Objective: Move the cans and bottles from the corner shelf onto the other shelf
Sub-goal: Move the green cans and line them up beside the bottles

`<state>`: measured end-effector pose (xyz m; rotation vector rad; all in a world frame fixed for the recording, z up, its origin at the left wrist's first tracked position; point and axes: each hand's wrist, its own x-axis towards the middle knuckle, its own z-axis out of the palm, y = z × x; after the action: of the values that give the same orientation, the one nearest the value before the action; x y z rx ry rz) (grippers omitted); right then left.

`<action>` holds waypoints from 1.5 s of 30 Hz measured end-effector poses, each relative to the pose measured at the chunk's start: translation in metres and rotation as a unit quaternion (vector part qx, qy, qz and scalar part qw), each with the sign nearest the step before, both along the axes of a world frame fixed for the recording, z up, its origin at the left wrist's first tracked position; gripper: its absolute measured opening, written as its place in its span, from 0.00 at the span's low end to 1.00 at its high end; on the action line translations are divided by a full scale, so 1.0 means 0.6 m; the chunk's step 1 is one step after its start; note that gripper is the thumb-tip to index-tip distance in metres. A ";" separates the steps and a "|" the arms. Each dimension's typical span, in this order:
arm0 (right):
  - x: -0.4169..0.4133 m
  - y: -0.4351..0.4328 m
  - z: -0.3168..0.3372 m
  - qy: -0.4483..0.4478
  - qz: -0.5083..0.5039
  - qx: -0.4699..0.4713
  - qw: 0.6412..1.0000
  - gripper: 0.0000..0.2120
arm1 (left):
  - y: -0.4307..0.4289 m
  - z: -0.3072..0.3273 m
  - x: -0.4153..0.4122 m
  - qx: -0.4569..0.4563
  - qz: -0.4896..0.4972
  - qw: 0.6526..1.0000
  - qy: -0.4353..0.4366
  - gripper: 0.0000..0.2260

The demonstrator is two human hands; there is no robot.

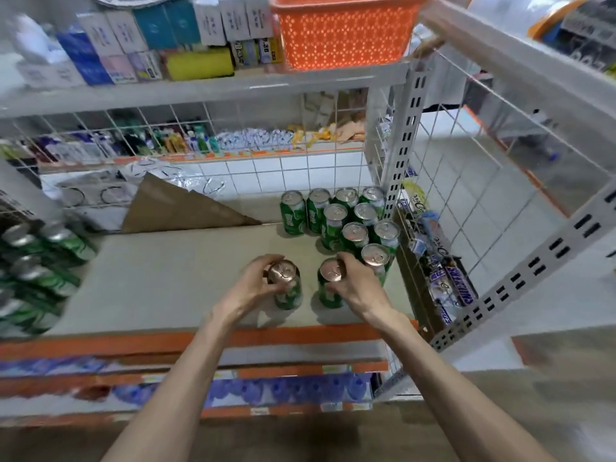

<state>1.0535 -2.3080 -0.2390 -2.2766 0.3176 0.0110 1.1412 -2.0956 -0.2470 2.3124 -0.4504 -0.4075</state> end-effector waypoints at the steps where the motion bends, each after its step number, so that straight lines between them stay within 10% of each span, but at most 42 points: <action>1: 0.002 -0.001 0.000 -0.004 0.003 -0.003 1.000 0.25 | -0.001 0.002 -0.002 -0.007 0.010 1.000 0.000 0.30; 28: 0.146 0.409 0.112 -0.097 0.117 -0.041 0.987 0.22 | 0.472 0.097 0.078 -0.065 0.175 0.981 -0.047 0.42; 45: 0.323 0.598 0.094 -0.078 0.104 0.001 0.991 0.20 | 0.615 0.109 0.263 -0.026 0.130 0.990 -0.042 0.28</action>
<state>1.2476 -1.9490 -0.1829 -2.2828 -0.0029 -0.0579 1.2990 -1.7263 -0.1815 2.3057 -0.1917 -0.1685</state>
